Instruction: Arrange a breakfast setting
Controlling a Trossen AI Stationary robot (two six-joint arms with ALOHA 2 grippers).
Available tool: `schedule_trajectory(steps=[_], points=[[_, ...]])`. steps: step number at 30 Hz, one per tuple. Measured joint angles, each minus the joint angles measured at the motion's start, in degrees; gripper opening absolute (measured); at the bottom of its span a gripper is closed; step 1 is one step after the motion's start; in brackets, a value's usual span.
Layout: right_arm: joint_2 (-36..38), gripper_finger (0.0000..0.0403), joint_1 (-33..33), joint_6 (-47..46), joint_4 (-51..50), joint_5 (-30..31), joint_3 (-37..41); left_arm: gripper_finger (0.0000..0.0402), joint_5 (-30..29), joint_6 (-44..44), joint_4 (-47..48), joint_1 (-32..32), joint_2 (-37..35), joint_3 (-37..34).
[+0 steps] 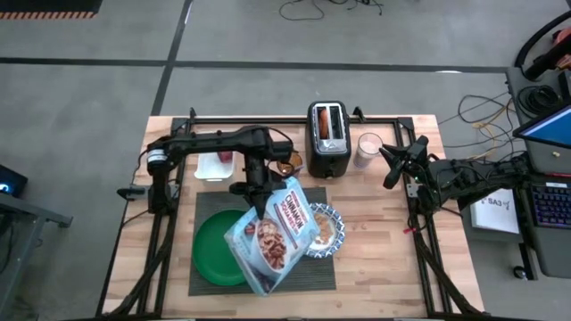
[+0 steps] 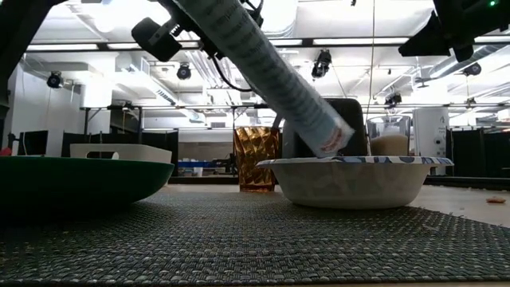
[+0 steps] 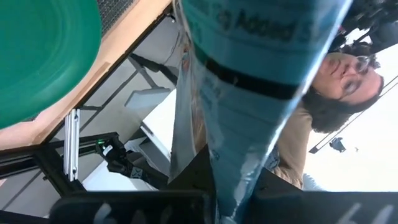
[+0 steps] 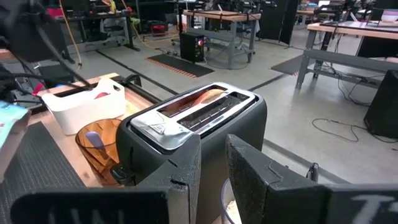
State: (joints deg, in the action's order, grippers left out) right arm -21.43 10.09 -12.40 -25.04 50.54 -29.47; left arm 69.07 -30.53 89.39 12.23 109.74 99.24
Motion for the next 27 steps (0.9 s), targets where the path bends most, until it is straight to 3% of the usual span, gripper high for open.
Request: schedule_trajectory(steps=[21, 27], points=[[0.0, 0.0068, 0.0, 0.1, 0.0, 0.0, 0.0, 0.0000, -0.1, 0.5, -0.8, -1.4, -0.4, -0.5], [0.0, 0.0068, 0.0, 0.2, 0.0, 0.0, 0.0, 0.0000, -1.0, 8.1, -0.9, -2.0, -0.9, -0.5]])
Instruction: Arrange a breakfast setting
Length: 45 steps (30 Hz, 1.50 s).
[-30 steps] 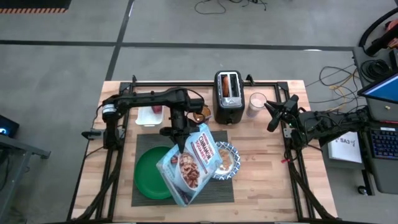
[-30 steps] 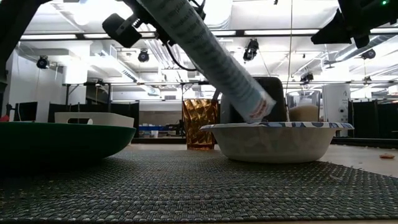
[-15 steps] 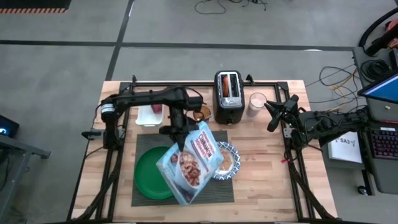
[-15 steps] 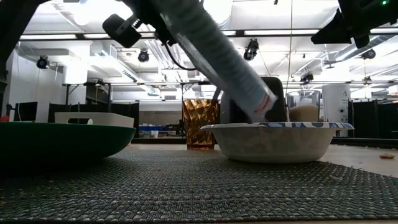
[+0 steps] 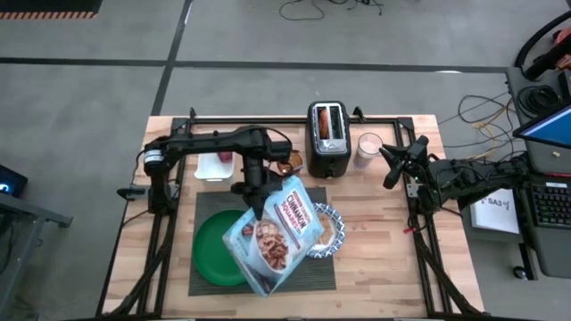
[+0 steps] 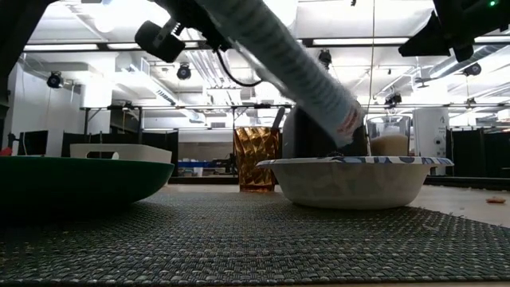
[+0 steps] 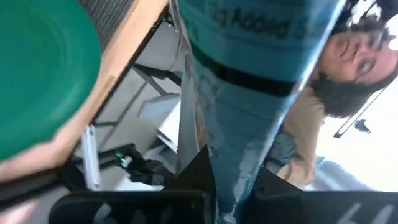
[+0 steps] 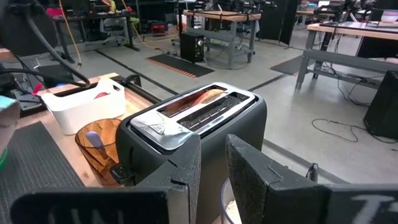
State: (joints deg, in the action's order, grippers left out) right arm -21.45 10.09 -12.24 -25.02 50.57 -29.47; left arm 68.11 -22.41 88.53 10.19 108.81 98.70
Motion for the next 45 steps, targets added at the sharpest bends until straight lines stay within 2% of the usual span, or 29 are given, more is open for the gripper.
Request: schedule_trajectory(steps=[7, 11, 15, 25, 29, 33, 37, 41, 45], points=[[0.0, 0.0068, 0.0, 0.1, 0.0, 0.0, 0.0, 0.0000, -6.1, 8.6, 0.6, -0.9, -1.3, 0.0], [0.0, 0.0068, 0.0, -0.1, 0.0, 0.0, 0.0, 0.0000, -12.5, 14.9, 0.5, -1.2, -3.8, 0.0], [0.0, 0.0068, 0.0, -0.1, 0.0, 0.0, 0.0, 0.0000, -19.4, 16.7, -1.8, -1.2, -7.0, 0.0], [0.0, 0.0068, 0.0, -0.1, 0.1, 0.1, 0.0, 0.0000, -43.3, 16.0, -18.3, -3.3, -21.5, 0.0], [0.0, 0.0068, 0.0, -0.1, 0.3, 0.1, 0.0, 0.0000, -58.2, 18.3, -24.5, -7.9, -27.3, -1.0], [0.0, 0.0068, 0.0, -0.6, 0.4, 0.1, 0.0, 0.0000, -69.9, 16.7, -34.8, -11.6, -33.4, -7.4], [0.0, 0.0068, 0.0, -0.8, 0.4, 0.0, 0.0, 0.0000, -80.9, 12.2, -40.0, -13.8, -40.1, -17.4], [0.0, 0.0068, 0.0, -1.3, 0.5, 0.0, 0.0, 0.0000, -82.4, 8.6, -47.6, -15.0, -46.3, -28.4], [0.0, 0.0068, 0.0, -1.3, 0.4, 0.0, 0.0, 0.0000, -84.9, 9.2, -57.2, -16.2, -51.2, -37.5]])
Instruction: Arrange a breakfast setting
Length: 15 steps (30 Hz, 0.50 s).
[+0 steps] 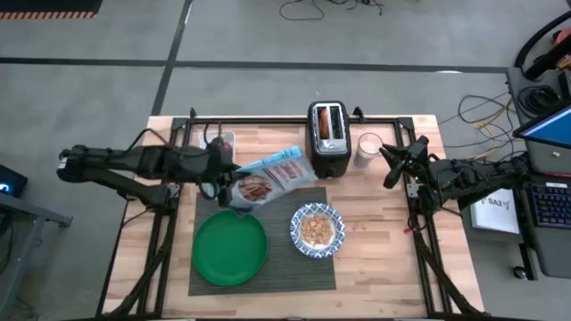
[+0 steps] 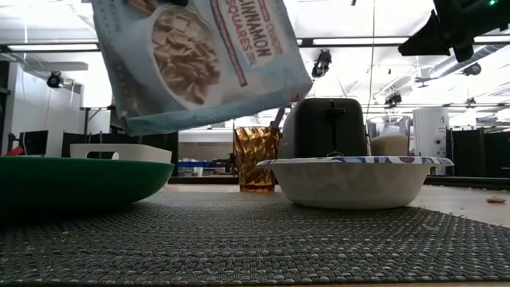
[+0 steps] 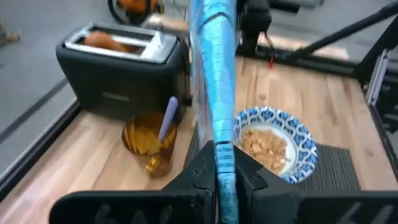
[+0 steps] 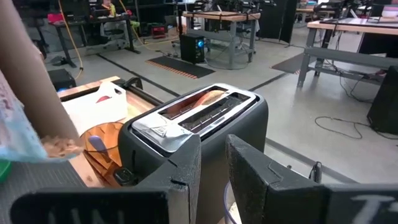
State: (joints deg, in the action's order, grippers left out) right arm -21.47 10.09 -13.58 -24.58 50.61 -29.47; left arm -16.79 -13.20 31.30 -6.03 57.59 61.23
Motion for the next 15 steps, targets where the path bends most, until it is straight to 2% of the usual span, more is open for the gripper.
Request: schedule_trajectory(steps=[8, 13, 15], points=[[0.0, 0.0068, 0.0, 0.0, 0.0, 0.0, 0.0, 0.0000, -0.9, 4.5, -17.9, -2.6, -8.0, -11.2], [-0.1, 0.0068, 0.0, 0.1, 0.8, -0.3, 0.0, 0.0000, -1.9, 6.8, -23.6, -3.6, -10.3, -15.4], [-0.1, 0.0068, 0.0, 1.2, 3.3, -2.1, 0.0, 0.0000, -2.3, 8.1, -27.0, -3.7, -10.9, -17.1]])
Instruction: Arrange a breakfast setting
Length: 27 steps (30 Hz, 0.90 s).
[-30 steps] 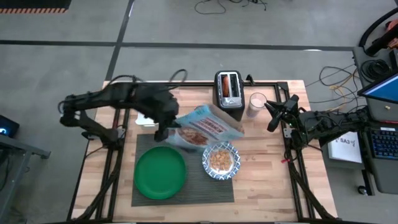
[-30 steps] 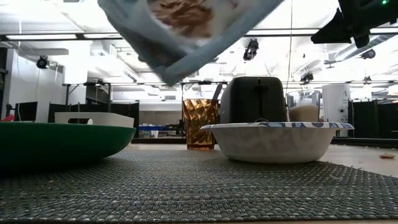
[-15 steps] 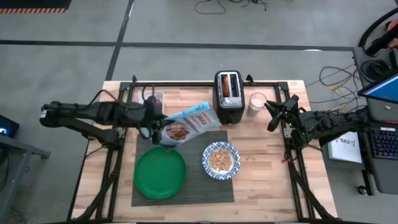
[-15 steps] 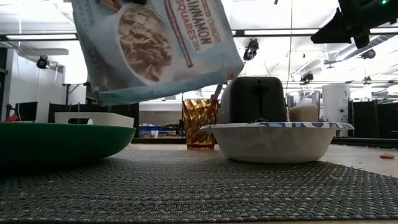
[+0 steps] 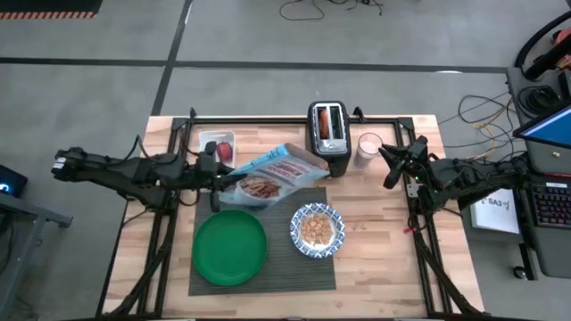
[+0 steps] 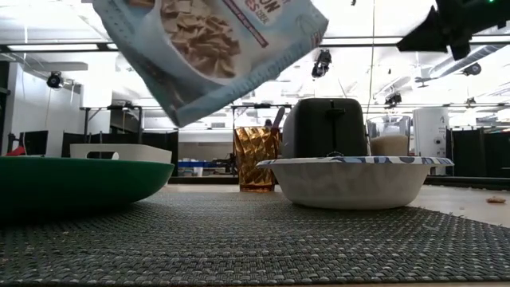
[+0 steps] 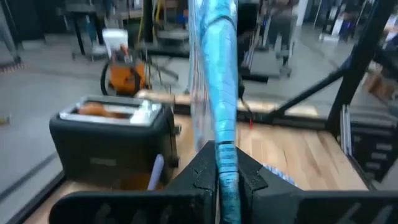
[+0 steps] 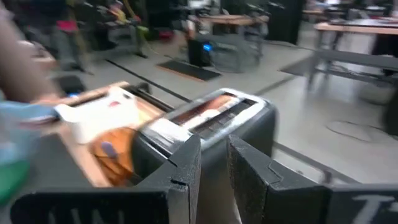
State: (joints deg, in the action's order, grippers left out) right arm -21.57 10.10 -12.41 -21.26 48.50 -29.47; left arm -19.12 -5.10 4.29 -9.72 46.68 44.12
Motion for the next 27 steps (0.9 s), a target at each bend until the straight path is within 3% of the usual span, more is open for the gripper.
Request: schedule_trajectory(steps=[9, 14, 19, 24, 27], points=[[-2.5, 0.0068, 0.0, 7.7, 19.9, -8.2, 0.0, 0.0000, -0.5, 4.7, -12.5, 0.0, -0.8, -4.4], [-4.7, 0.0068, 0.0, 11.2, 28.1, -8.5, 0.0, 0.0000, -4.0, 6.9, -14.9, 0.0, -0.3, -4.5], [-5.3, 0.0068, 0.0, 9.6, 29.9, -8.5, 0.0, 0.0000, -11.6, 8.2, -16.6, 0.0, -0.8, -4.5], [-5.3, 0.0068, 0.0, 9.4, 29.7, -8.5, 0.0, 0.0000, -13.0, 11.9, -18.0, -0.8, -2.8, -4.5], [-5.3, 0.0068, 0.0, 9.4, 29.7, -9.0, 0.0, 0.0000, -20.4, 16.1, -20.1, -0.8, -4.9, -4.5]])
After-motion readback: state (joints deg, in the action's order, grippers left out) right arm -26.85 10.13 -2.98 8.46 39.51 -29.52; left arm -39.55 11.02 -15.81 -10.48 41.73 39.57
